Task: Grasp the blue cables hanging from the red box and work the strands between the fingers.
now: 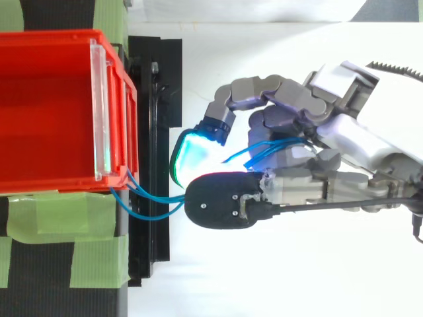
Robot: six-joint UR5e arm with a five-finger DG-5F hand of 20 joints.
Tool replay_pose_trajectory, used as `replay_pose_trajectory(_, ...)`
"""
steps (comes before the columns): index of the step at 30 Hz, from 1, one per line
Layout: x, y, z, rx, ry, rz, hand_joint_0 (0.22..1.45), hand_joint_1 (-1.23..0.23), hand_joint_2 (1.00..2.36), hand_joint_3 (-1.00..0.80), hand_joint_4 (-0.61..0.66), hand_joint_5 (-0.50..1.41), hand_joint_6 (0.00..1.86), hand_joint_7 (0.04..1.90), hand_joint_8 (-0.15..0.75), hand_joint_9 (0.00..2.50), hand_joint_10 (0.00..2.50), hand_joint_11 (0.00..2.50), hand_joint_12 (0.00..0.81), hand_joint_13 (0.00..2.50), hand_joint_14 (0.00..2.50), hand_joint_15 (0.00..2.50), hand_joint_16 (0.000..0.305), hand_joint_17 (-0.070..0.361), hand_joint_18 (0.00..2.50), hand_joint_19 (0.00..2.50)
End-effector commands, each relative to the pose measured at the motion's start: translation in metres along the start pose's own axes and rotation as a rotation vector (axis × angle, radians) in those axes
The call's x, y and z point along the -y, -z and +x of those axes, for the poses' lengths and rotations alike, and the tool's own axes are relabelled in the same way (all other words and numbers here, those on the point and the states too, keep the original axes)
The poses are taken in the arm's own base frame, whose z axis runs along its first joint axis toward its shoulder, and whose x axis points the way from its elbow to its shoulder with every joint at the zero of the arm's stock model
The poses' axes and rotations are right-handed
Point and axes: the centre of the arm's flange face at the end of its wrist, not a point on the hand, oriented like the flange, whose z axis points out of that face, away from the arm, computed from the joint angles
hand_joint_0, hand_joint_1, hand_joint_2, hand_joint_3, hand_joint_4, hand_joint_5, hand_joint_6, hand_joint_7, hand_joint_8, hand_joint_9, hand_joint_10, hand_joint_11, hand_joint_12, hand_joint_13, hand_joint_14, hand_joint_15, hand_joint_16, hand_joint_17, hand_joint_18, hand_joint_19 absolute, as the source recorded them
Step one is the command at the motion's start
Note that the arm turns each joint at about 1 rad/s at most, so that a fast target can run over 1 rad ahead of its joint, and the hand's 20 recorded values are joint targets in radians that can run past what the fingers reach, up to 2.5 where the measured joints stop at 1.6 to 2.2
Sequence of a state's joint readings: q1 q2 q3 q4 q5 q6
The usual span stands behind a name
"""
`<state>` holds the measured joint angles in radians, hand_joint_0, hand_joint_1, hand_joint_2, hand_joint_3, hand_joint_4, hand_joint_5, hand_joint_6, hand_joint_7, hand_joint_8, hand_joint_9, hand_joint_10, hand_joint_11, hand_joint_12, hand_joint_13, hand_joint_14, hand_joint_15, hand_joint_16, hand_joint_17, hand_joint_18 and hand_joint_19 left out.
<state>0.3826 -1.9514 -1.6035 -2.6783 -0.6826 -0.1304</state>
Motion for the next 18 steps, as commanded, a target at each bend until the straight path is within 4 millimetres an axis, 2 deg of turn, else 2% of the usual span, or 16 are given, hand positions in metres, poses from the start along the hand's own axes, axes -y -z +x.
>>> replay_pose_trajectory(1,-0.0003,-0.0003,-0.0003,0.001,-0.001,0.000,1.05,-0.74,1.03,-0.17,0.24,-0.15,0.78,1.10,0.585,0.51,2.50,2.50,0.634,1.26,2.50,1.77,0.065,0.147,1.76,0.95)
replay_pose_trajectory(2,-0.0003,-0.0003,-0.0003,0.001,-0.001,0.000,1.04,-0.74,1.03,-0.13,0.24,-0.15,0.78,1.10,0.586,0.51,2.50,2.50,0.634,1.26,2.50,1.77,0.065,0.147,1.76,0.95)
replay_pose_trajectory(3,-0.0003,-0.0003,-0.0003,0.001,-0.001,0.000,1.02,-0.73,1.03,0.05,0.24,-0.15,0.79,1.09,0.592,0.50,2.50,2.50,0.634,1.26,2.50,1.77,0.066,0.148,1.75,0.95)
replay_pose_trajectory(4,0.0004,0.0000,-0.0008,0.004,0.001,0.001,1.00,-0.69,1.03,0.14,0.24,-0.15,0.80,1.09,0.593,0.49,2.50,2.50,0.641,1.26,2.50,1.77,0.067,0.151,1.74,0.89)
replay_pose_trajectory(6,0.0004,0.0000,-0.0005,0.000,0.001,0.001,0.98,-0.66,1.02,0.18,0.27,-0.15,0.84,1.06,0.604,0.49,2.50,2.50,0.650,1.28,2.50,1.74,0.072,0.163,1.77,0.74)
replay_pose_trajectory(8,0.0003,0.0005,0.0003,-0.001,0.001,0.000,0.94,-0.63,1.01,0.15,0.29,-0.15,0.84,1.05,0.614,0.48,2.50,2.50,0.656,1.28,2.50,1.69,0.077,0.173,1.78,0.62)
replay_pose_trajectory(9,0.0003,0.0005,0.0003,-0.001,0.001,0.000,0.91,-0.62,1.01,0.13,0.31,-0.15,0.83,1.04,0.618,0.46,2.50,2.50,0.665,1.29,2.50,1.70,0.082,0.184,1.79,0.56)
replay_pose_trajectory(10,0.0003,-0.0001,-0.0004,0.001,-0.001,0.000,0.86,-0.62,1.01,0.03,0.33,-0.13,0.78,1.06,0.624,0.44,2.50,2.50,0.667,1.30,2.50,1.67,0.085,0.192,1.80,0.45)
replay_pose_trajectory(12,0.0001,0.0003,0.0005,-0.001,-0.002,-0.001,0.83,-0.63,1.01,-0.05,0.34,-0.12,0.71,1.08,0.631,0.42,2.50,2.50,0.675,1.29,2.50,1.67,0.088,0.198,1.79,0.42)
replay_pose_trajectory(14,-0.0003,-0.0004,-0.0005,0.004,-0.002,-0.001,0.85,-0.67,1.01,0.01,0.33,-0.11,0.62,1.12,0.619,0.39,2.50,2.50,0.670,1.25,2.50,1.68,0.084,0.189,1.72,0.44)
replay_pose_trajectory(15,-0.0005,-0.0005,-0.0003,0.004,-0.003,-0.002,0.89,-0.67,1.01,0.18,0.32,-0.10,0.58,1.12,0.613,0.36,2.50,2.50,0.665,1.22,2.50,1.67,0.084,0.188,1.71,0.47)
replay_pose_trajectory(16,0.0002,-0.0002,-0.0006,0.004,-0.002,-0.001,0.93,-0.67,1.00,0.25,0.30,-0.10,0.54,1.13,0.604,0.34,2.50,2.50,0.662,1.21,2.50,1.65,0.080,0.181,1.67,0.52)
replay_pose_trajectory(18,0.0002,-0.0002,-0.0006,0.004,-0.002,-0.001,0.93,-0.67,1.00,0.26,0.30,-0.10,0.48,1.14,0.600,0.32,2.50,2.50,0.659,1.19,2.50,1.68,0.080,0.181,1.66,0.53)
